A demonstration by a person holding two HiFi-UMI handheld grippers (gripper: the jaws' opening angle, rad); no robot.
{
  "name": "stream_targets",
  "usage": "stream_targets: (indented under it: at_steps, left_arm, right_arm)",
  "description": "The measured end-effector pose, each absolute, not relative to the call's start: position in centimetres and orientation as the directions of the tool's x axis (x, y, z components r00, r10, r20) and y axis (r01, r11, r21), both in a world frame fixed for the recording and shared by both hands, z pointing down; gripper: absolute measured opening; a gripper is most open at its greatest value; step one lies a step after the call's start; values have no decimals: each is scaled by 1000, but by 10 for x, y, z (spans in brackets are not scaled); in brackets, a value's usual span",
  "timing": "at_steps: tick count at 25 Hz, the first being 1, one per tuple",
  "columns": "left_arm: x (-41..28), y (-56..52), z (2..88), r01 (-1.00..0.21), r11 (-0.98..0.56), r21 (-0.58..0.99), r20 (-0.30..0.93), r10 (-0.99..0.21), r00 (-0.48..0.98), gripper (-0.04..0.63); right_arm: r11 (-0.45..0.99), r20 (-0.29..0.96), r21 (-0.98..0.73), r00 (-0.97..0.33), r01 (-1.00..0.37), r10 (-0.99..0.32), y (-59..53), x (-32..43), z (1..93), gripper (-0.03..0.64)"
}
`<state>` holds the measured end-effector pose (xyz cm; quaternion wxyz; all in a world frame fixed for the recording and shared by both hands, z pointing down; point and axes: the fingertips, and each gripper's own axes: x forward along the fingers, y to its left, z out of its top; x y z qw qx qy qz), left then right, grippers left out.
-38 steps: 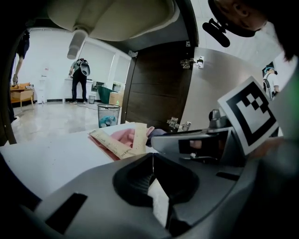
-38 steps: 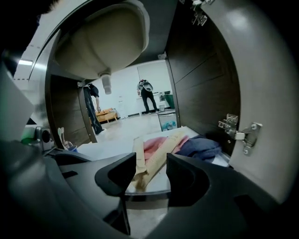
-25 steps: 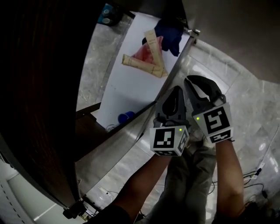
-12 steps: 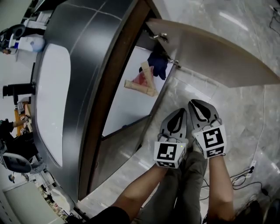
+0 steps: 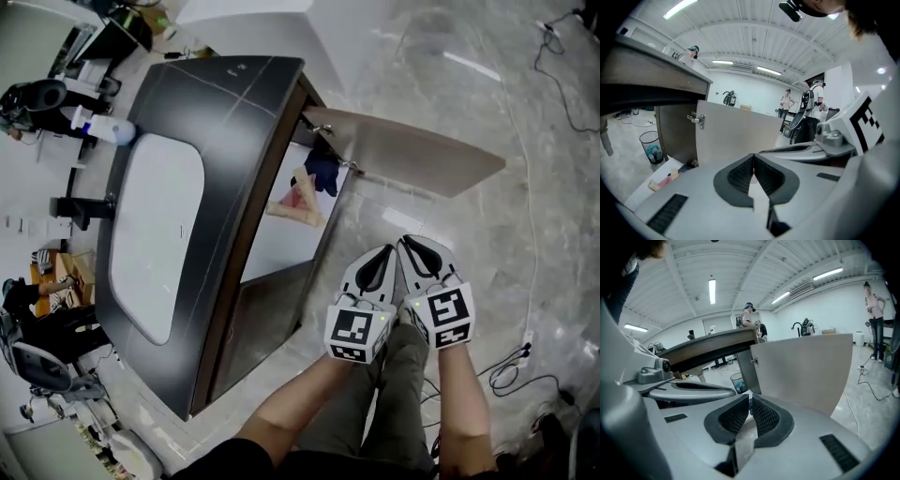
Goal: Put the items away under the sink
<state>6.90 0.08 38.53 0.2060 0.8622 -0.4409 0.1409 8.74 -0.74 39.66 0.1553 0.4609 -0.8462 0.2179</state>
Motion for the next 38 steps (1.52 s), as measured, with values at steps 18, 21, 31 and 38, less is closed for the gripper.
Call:
stream_targets:
  at_steps: [18, 21, 31, 38]
  left_arm:
    - [42, 28, 189, -743, -635, 212, 346, -663, 664, 9]
    - [33, 27, 171, -750, -627, 211, 326, -678, 659, 9]
    - [-15, 30, 110, -791, -579, 197, 260, -747, 612, 9]
    - [-50, 39, 98, -832, -516, 203, 249, -795, 554, 9]
  right_arm:
    - [522, 374, -207, -560, -827, -739, 21, 73, 184, 46]
    - [547, 354, -208, -583, -811, -731, 21, 60, 163, 46]
    - [628, 331, -151, -638, -763, -696, 28, 17, 103, 44]
    - [652, 322, -163, -664, -741, -675, 33, -2, 90, 41]
